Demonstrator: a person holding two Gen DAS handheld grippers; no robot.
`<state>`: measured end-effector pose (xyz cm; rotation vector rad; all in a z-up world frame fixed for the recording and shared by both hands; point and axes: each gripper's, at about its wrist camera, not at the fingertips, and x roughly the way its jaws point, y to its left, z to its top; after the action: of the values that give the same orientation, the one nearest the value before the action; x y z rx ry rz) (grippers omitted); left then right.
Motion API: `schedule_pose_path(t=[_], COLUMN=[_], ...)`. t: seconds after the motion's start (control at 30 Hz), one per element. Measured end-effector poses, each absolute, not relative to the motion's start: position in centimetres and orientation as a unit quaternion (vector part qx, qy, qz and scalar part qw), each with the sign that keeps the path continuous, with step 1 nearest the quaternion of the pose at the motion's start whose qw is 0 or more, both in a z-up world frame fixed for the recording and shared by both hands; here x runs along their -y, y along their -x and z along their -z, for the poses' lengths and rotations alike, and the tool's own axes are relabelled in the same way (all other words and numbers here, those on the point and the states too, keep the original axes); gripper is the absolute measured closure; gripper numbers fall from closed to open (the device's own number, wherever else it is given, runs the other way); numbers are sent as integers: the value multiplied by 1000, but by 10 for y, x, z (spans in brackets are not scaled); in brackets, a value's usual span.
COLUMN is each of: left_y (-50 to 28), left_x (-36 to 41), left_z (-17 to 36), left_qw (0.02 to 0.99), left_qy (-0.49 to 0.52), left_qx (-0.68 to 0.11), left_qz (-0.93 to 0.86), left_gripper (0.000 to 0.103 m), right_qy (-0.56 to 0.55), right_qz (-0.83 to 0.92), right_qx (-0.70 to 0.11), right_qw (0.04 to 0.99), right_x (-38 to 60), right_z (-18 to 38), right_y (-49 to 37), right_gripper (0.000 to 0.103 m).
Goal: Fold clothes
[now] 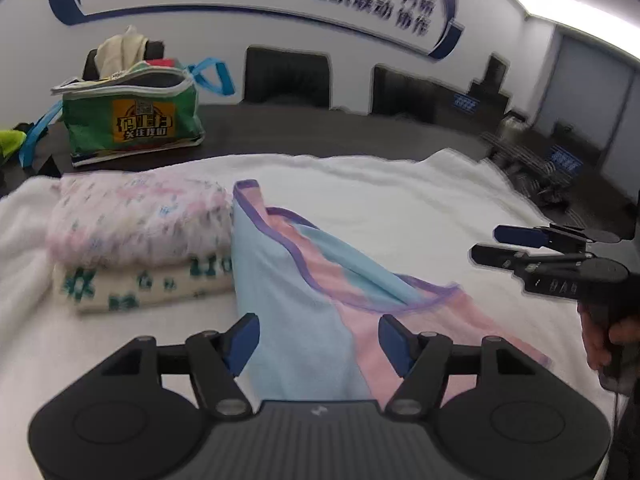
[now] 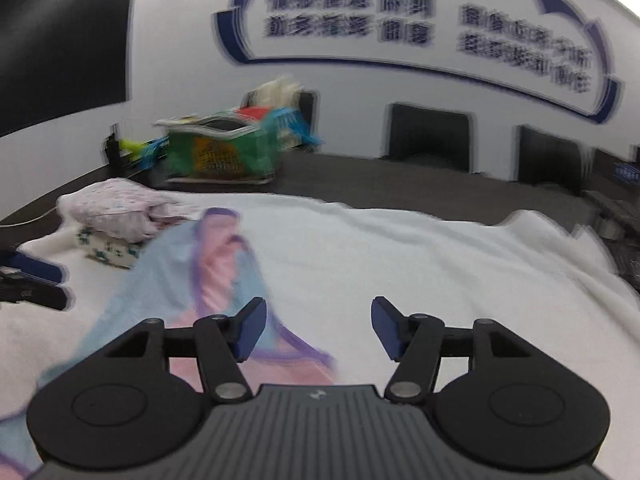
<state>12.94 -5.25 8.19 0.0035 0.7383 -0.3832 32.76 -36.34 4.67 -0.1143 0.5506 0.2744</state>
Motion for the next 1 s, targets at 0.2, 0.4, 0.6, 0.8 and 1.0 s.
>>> schedule_pose_path(t=[0.2, 0.4, 0.6, 0.8, 1.0], left_y=[-183, -188, -182, -206, -187], left_x=[83, 74, 59, 87, 65], left_z=[-62, -43, -36, -26, -44], left_qw=[929, 934, 932, 936, 950], left_qy=[-42, -15, 4, -68, -9], left_qx=[-344, -325, -313, -323, -299], left_qz=[128, 148, 180, 124, 93], left_gripper=[39, 40, 39, 39, 102], right_qy=[125, 74, -4, 11, 52], right_qz=[-164, -97, -60, -206, -233], right_qx=[-322, -327, -341, -338, -354], right_qw=[924, 937, 938, 918, 904], right_x=[307, 327, 394, 367, 319], right_z=[-8, 6, 0, 4, 23], right_y=[-400, -416, -415, -427, -467], right_gripper=[46, 103, 99, 41, 50])
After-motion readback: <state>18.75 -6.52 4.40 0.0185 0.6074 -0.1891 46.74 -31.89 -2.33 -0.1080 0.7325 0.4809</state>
